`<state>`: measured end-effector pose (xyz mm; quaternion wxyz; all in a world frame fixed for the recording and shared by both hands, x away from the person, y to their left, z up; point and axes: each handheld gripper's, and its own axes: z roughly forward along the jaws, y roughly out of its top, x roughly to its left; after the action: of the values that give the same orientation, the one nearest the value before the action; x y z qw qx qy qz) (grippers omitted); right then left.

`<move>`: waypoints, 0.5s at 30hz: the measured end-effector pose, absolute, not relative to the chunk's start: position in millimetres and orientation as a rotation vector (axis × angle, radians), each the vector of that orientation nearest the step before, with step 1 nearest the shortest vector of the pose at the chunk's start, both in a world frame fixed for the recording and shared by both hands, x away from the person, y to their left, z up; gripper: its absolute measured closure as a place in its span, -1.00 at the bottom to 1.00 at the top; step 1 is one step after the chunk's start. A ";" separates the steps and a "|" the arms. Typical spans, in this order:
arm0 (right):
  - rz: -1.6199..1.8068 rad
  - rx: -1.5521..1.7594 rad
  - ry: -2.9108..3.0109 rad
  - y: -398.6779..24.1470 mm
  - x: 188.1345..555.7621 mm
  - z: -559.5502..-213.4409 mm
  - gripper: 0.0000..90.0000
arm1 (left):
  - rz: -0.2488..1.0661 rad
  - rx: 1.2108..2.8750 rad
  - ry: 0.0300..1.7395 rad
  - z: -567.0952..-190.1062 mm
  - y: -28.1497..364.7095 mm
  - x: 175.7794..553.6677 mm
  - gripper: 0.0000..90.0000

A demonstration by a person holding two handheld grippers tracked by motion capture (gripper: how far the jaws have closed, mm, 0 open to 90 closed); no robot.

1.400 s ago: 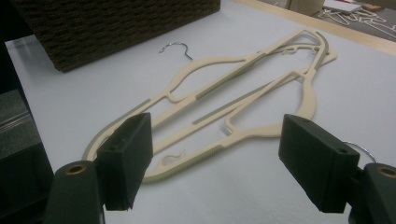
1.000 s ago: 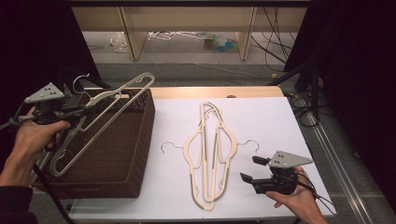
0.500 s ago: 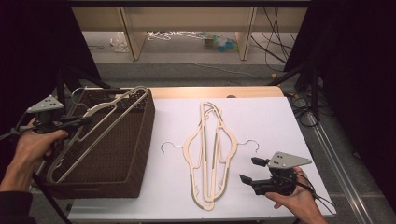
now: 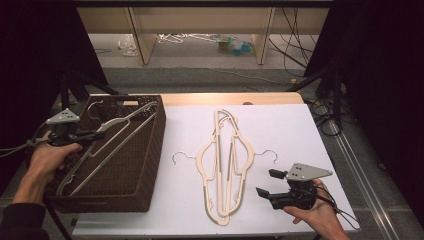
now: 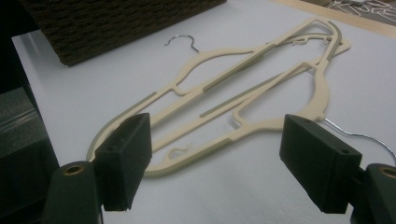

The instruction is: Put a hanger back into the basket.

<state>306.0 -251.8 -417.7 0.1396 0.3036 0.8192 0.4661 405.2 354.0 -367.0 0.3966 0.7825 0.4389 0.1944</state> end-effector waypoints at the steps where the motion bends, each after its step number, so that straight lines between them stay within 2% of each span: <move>1: 1.343 0.886 2.374 -251.9 305.4 -418.1 -0.42 | 0.481 1.982 1.127 -372.0 353.7 407.3 0.90; 8: 1.341 0.888 2.386 -250.3 306.0 -420.3 -0.42 | 0.435 2.017 1.167 -389.8 350.7 415.0 0.89; 11: 1.340 0.885 2.395 -249.9 305.7 -420.9 -0.42 | 0.443 2.040 1.184 -393.0 351.6 417.5 0.89; 12: 1.338 0.884 2.395 -250.0 305.7 -421.1 -0.42 | 0.465 2.093 1.181 -393.2 354.9 418.4 0.88; 15: 1.340 0.891 2.391 -250.0 306.7 -421.8 -0.42 | 0.459 2.069 1.221 -395.8 359.2 419.6 0.84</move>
<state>306.7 -250.0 -421.8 0.1295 0.3067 0.8226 0.4610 419.6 359.2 -395.8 0.3408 0.7952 0.4694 0.1765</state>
